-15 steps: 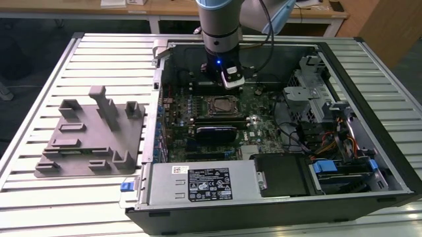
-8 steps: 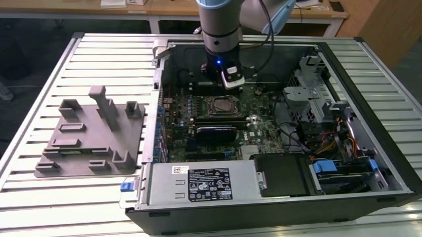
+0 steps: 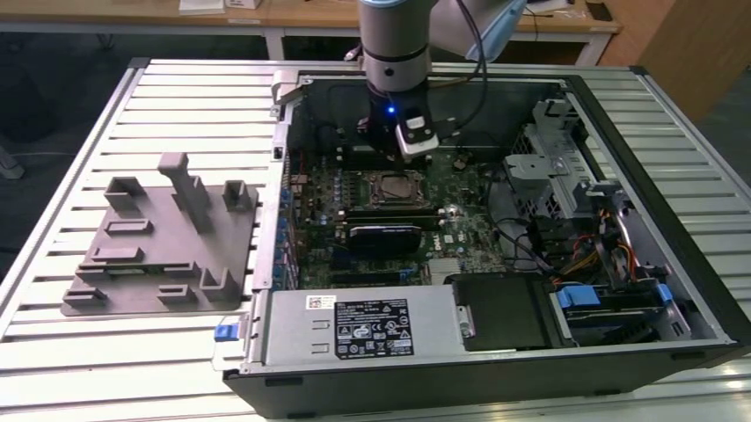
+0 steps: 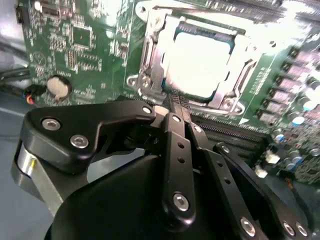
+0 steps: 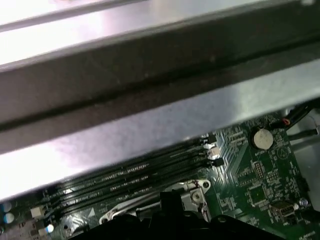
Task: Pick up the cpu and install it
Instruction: 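Install the first cpu locking lever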
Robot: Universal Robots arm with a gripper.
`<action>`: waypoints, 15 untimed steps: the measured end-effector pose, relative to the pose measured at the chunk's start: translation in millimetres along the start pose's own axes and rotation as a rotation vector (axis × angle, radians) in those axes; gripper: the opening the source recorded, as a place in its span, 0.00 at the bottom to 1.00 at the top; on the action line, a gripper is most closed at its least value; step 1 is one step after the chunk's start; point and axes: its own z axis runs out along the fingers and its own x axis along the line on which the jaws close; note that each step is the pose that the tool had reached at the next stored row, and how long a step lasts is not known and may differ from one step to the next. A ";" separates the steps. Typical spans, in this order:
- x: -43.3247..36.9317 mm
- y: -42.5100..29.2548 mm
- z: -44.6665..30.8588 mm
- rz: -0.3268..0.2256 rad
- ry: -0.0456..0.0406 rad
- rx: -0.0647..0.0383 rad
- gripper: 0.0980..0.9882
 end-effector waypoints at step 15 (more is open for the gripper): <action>-7.0 -12.7 0.7 -0.006 0.0403 0.081 0.01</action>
